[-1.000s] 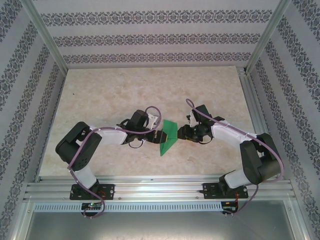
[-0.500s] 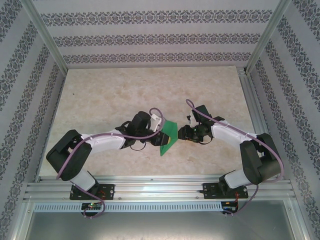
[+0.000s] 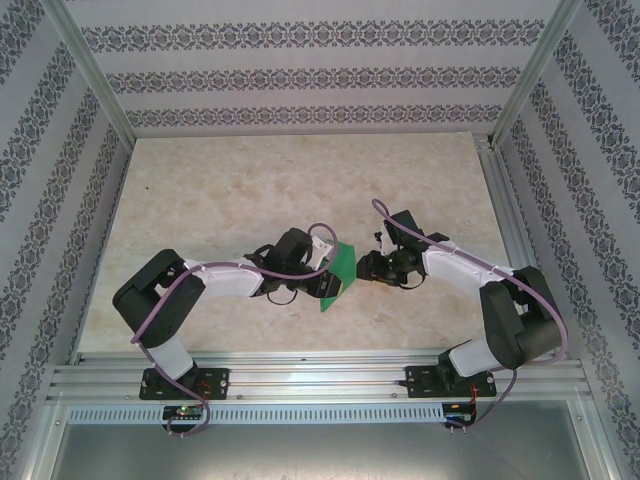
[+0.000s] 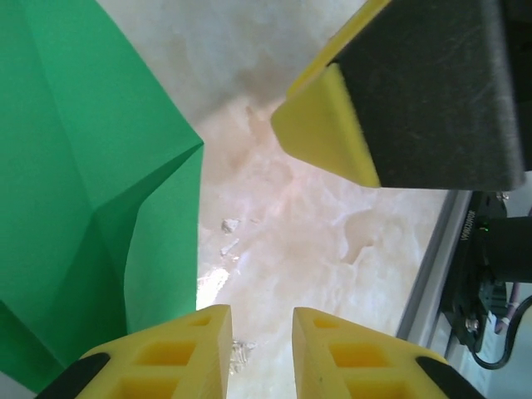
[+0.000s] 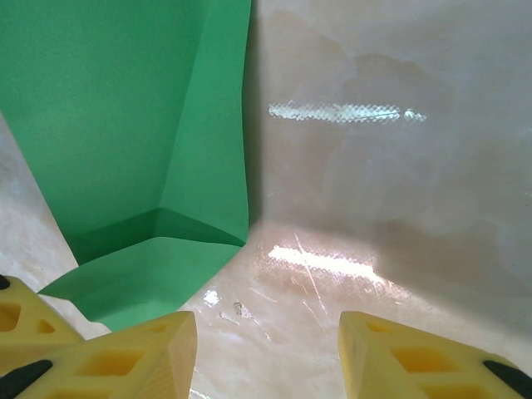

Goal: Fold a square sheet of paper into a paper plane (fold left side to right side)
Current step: Fold the wing for the fifth time at the center of the table.

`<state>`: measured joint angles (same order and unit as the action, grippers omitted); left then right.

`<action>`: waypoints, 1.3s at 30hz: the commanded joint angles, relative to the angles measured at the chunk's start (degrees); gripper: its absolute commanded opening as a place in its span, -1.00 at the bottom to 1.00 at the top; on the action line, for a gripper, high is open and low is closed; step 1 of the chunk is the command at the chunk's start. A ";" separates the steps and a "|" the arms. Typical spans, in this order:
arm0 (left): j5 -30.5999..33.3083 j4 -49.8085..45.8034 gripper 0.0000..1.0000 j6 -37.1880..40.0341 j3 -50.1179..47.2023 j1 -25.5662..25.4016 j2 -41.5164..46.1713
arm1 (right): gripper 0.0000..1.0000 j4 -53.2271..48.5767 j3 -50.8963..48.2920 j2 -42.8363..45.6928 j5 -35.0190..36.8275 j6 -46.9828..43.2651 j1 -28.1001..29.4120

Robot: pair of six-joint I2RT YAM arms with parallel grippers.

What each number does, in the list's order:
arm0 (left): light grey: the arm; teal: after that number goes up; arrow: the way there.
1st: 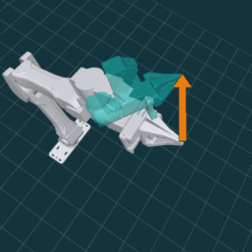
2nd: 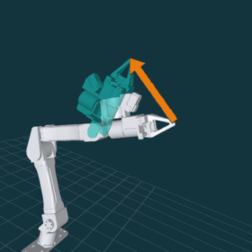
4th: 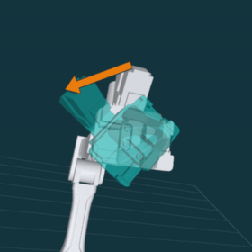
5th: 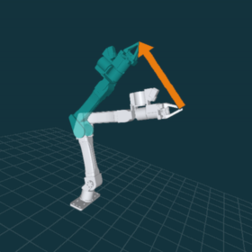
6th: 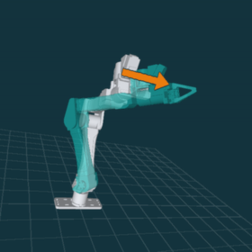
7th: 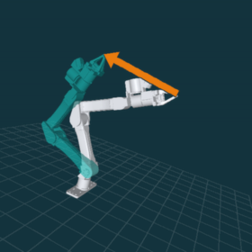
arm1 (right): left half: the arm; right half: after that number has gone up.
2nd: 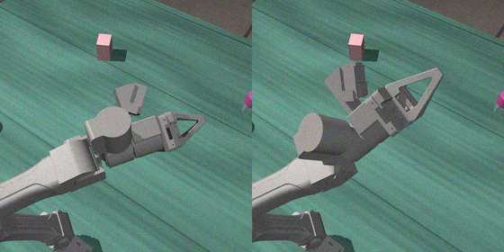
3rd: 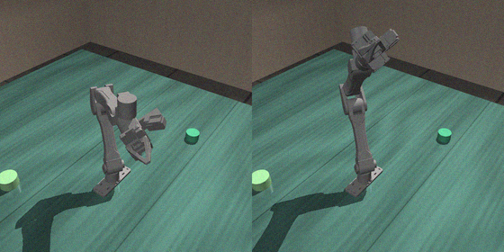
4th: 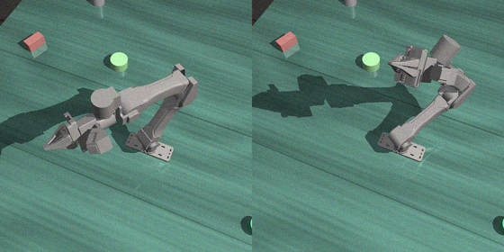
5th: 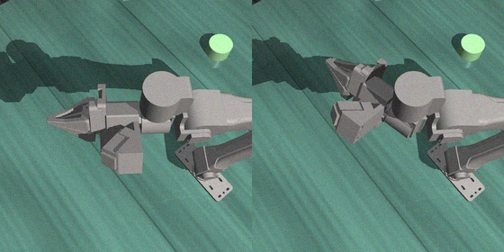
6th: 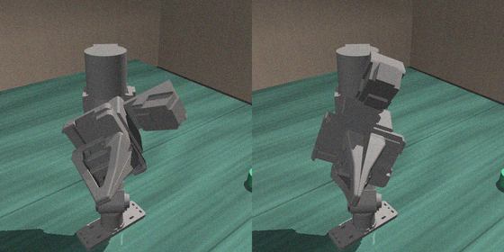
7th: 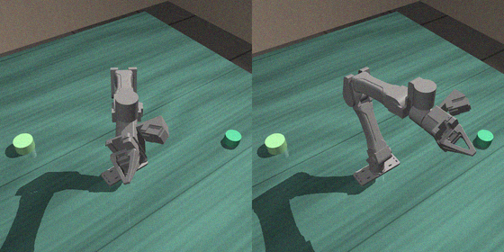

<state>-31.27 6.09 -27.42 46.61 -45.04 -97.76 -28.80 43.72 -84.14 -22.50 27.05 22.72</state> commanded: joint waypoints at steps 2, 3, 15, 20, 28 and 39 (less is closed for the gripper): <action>2.55 0.44 -0.51 0.72 0.49 0.45 -0.94 | -0.03 -0.59 -0.13 1.44 0.79 -0.26 -0.53; 2.70 0.87 -0.52 0.45 0.25 0.63 -1.08 | -0.04 -0.56 -0.13 1.48 0.72 -0.25 -0.49; 4.01 3.46 -0.65 -0.35 -2.64 2.64 -2.60 | -0.10 6.24 -1.70 0.08 -3.75 5.97 0.06; 3.63 5.33 -0.67 -0.85 -3.50 3.02 -3.89 | -0.07 10.19 -2.37 -1.49 -6.07 9.28 0.47; 1.62 7.73 -0.64 -0.80 -2.92 3.11 -5.34 | -0.10 15.34 -2.50 -3.89 -8.09 14.32 1.79; 2.16 7.18 -0.64 0.17 -2.93 3.07 -6.74 | -0.23 19.32 -1.01 -7.55 -9.87 18.25 3.38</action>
<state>-28.69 11.38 -27.70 43.59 -42.37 -102.78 -12.27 41.50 -91.18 -31.03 43.48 25.52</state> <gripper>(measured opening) 0.182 0.391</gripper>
